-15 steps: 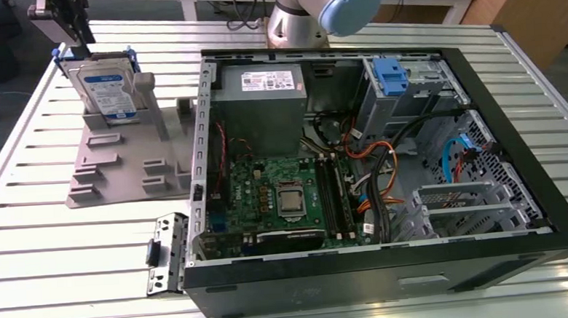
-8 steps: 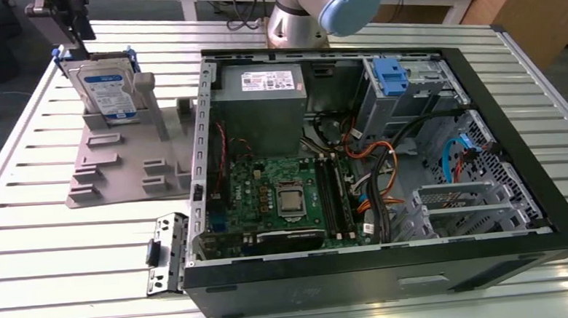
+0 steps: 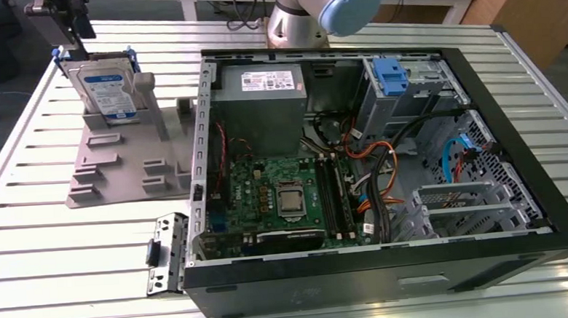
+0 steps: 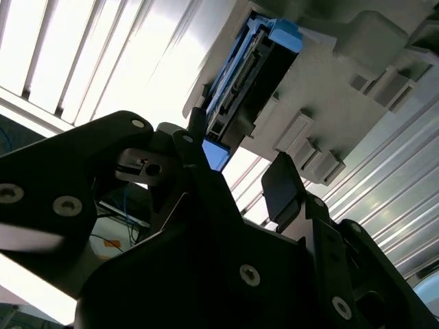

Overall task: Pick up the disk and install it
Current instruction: 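Pick up the disk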

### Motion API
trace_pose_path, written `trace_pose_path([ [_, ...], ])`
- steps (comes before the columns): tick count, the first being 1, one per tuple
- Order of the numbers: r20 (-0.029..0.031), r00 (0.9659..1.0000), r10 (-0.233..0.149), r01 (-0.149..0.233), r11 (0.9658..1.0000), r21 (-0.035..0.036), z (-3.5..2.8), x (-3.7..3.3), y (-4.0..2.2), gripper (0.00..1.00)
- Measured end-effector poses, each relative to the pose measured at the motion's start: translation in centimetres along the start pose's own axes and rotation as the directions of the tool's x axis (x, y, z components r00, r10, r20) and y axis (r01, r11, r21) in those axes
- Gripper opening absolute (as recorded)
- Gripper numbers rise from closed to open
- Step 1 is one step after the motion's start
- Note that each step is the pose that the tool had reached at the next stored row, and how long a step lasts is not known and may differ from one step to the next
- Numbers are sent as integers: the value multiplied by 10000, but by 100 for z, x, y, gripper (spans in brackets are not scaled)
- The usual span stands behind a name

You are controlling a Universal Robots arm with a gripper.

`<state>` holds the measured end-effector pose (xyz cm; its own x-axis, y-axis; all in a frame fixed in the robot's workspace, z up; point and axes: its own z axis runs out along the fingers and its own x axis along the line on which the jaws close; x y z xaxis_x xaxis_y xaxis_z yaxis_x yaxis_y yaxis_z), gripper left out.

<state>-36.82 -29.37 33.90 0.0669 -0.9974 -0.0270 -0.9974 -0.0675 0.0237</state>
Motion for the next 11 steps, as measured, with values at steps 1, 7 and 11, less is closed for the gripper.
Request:
trace_pose_path([
  [1,2,10000,0,0,10000,4,6,0,1,60],
  [7,0,10000,1,-1,10000,-1,77,2,2,60],
  [11,0,10000,0,0,10000,-1,105,2,1,60],
])
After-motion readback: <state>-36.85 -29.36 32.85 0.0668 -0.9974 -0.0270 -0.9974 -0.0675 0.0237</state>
